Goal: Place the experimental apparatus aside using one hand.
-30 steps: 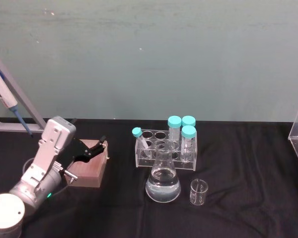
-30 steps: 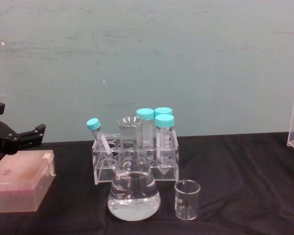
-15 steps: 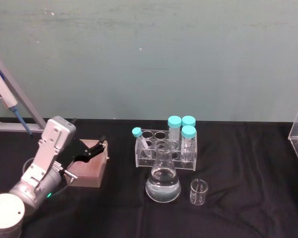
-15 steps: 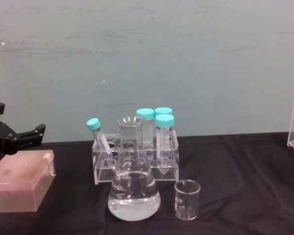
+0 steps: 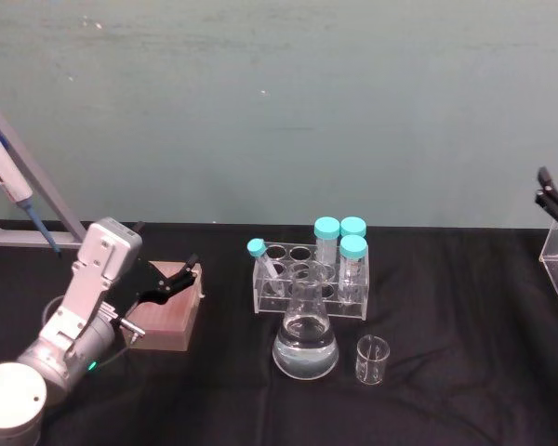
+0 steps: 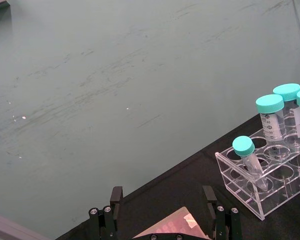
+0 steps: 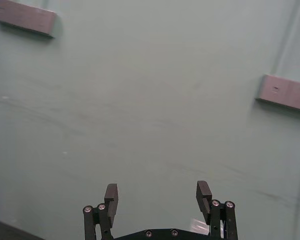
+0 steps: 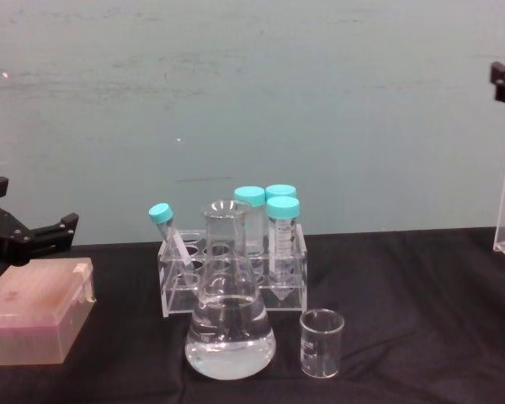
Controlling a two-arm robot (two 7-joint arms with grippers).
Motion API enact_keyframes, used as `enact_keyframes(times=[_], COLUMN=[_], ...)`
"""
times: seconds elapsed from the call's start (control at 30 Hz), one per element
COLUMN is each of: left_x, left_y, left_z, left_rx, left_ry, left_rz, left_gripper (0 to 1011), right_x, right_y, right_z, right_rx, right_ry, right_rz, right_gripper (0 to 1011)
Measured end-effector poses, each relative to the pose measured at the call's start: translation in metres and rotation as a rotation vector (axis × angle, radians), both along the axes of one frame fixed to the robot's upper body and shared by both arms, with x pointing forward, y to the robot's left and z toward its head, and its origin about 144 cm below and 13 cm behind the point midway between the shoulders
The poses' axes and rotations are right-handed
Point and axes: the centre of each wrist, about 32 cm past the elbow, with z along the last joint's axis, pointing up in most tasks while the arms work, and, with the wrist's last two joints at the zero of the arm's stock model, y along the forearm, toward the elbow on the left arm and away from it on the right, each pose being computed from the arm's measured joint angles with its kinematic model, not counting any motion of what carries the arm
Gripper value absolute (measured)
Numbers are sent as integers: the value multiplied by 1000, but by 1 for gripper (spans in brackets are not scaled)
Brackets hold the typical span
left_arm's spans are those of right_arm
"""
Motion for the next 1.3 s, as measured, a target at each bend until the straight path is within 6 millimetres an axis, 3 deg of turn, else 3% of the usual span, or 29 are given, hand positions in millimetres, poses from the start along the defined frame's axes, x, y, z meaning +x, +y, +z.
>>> enact_keyframes(times=[0.57, 1.3], left_x=[0, 0], left_y=[0, 0], left_z=[0, 0], left_rx=[0, 0], left_ry=[0, 0], left_rz=[0, 0], left_gripper=[1000, 1000], right_x=[13, 16], right_y=[15, 14], right_z=[-10, -28], right_rx=[36, 80], right_ry=[135, 353], right_rz=[268, 614], right_gripper=[1002, 1002])
